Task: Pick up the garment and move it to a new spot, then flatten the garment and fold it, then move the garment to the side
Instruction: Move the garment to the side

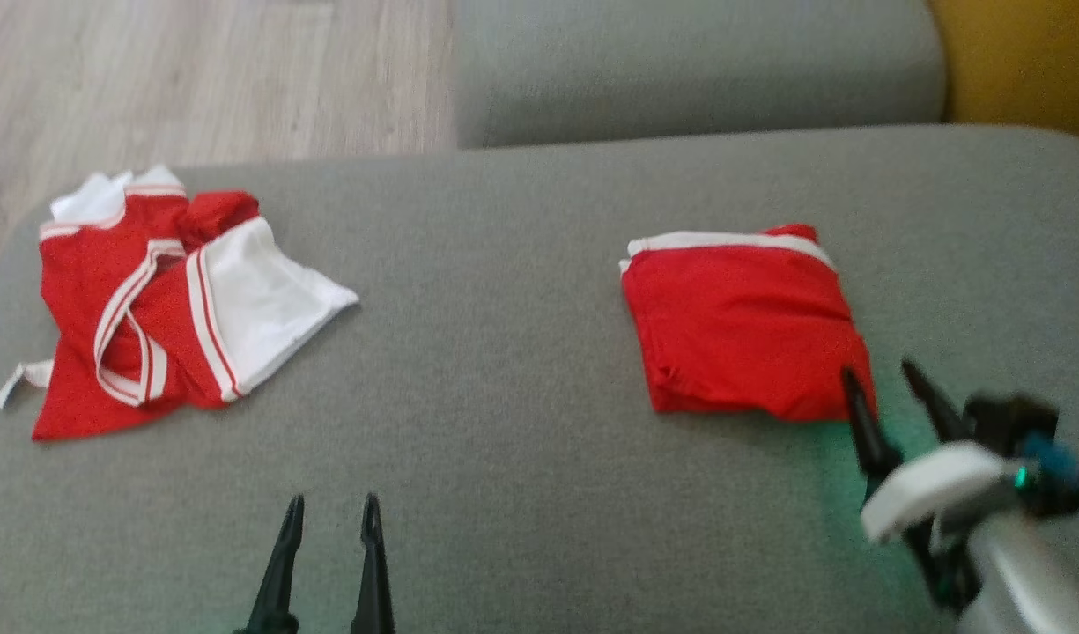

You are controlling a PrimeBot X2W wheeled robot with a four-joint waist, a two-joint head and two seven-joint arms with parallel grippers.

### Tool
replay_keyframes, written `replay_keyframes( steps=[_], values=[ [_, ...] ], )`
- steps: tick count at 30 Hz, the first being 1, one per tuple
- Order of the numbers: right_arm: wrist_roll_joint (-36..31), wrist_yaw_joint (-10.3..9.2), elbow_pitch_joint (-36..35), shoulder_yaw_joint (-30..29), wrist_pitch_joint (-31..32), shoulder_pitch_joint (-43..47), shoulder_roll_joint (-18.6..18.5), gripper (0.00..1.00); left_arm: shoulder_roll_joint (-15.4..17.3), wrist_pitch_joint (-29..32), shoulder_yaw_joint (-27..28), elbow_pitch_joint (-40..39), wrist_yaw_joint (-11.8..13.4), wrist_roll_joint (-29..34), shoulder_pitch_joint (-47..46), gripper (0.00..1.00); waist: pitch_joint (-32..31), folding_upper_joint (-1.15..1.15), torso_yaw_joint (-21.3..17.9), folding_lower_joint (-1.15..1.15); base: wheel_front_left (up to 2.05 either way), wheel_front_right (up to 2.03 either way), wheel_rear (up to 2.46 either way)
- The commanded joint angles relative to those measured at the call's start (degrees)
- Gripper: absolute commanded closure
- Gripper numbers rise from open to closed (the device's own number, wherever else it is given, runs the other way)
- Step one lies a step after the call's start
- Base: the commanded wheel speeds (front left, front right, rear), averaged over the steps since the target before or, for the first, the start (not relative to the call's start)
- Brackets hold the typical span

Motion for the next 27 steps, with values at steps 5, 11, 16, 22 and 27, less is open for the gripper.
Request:
replay_keyframes(
  steps=[5,11,16,22,27],
  values=[
    [5.17,-0.04,5.11,2.8,7.3,-12.84,-4.6,0.0,-0.39,-0.29,0.14,-2.88,-0.4,0.25,-6.51,0.0,6.0,0.0,1.52,0.0,0.0,0.0,0.0],
    [10.95,-0.04,13.7,3.84,13.74,-19.91,-6.75,0.0,-0.39,-0.29,-0.74,-2.54,-0.51,-0.27,-10.35,0.0,9.3,0.0,3.05,0.0,0.0,0.0,0.0],
    [15.37,-0.04,16.17,8.46,17.94,-21.12,-7.01,0.96,-0.39,-0.29,-1.1,-2.76,0.29,-0.74,-11.58,0.0,10.72,0.0,2.95,0.0,0.0,0.0,0.0],
    [18.18,-0.04,13.87,12.19,14.88,-23.15,-10.22,1.0,-0.39,-0.29,-1.1,-3.17,0.65,-0.93,-12.42,0.0,12.88,0.0,-0.4,0.0,0.0,0.0,0.0],
    [18.57,-0.04,11.72,14.61,14.14,-26.09,-16.7,1.0,-0.39,-0.29,-1.13,-3.67,0.51,-0.3,-15.06,0.0,17.21,0.0,-4.38,0.0,0.0,0.0,0.0]
  ],
)
